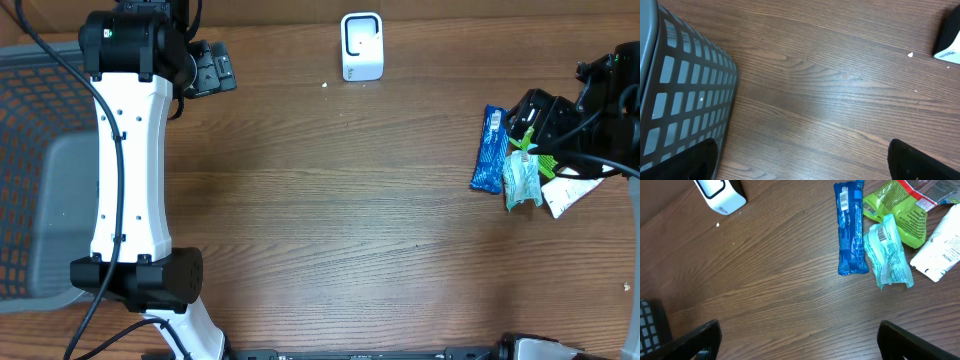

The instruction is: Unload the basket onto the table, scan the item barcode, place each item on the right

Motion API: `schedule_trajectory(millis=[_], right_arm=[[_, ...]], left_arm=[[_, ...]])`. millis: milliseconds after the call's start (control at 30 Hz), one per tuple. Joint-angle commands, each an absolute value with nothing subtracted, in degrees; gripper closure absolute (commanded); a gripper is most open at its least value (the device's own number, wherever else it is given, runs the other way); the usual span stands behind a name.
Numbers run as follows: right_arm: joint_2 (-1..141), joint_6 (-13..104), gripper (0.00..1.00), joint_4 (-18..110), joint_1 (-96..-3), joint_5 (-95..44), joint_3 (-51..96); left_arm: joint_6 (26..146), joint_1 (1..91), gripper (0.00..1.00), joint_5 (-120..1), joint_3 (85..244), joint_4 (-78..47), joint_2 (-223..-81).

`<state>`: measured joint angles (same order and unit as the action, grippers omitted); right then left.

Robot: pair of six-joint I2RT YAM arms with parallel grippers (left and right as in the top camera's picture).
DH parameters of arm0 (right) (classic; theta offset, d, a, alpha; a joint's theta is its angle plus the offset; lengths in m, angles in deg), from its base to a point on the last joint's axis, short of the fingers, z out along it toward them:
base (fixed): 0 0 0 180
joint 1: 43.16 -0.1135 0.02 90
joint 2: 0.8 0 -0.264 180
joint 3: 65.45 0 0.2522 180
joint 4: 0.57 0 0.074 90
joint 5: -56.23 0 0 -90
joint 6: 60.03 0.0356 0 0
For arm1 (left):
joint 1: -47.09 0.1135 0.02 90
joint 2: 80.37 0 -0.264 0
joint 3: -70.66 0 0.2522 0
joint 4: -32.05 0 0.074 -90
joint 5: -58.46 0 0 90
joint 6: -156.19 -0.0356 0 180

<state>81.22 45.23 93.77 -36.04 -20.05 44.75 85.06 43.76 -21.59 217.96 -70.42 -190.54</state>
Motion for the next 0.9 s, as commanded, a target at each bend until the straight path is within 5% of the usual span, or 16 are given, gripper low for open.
schedule_trajectory(millis=[0,200,333,533,867], right_arm=[[81.02,44.67,0.0,93.27,-36.06,-21.98,45.89],[80.98,42.22,0.0,79.65,-36.26,-24.67,45.01],[75.01,36.19,0.0,59.74,-39.82,-24.99,37.26],[58.31,25.45,0.0,34.17,-50.2,-33.82,13.17],[22.9,25.39,0.0,7.46,-49.94,-34.15,-33.19]], left_arm=[[84.16,43.69,0.01,-20.87,217.96,-70.33,-190.62],[84.16,43.69,0.0,-20.87,217.96,-70.33,-190.62],[84.16,43.69,0.0,-20.87,217.96,-70.33,-190.62],[84.16,43.69,0.0,-20.87,217.96,-70.33,-190.62],[84.16,43.69,0.01,-20.87,217.96,-70.33,-190.62]])
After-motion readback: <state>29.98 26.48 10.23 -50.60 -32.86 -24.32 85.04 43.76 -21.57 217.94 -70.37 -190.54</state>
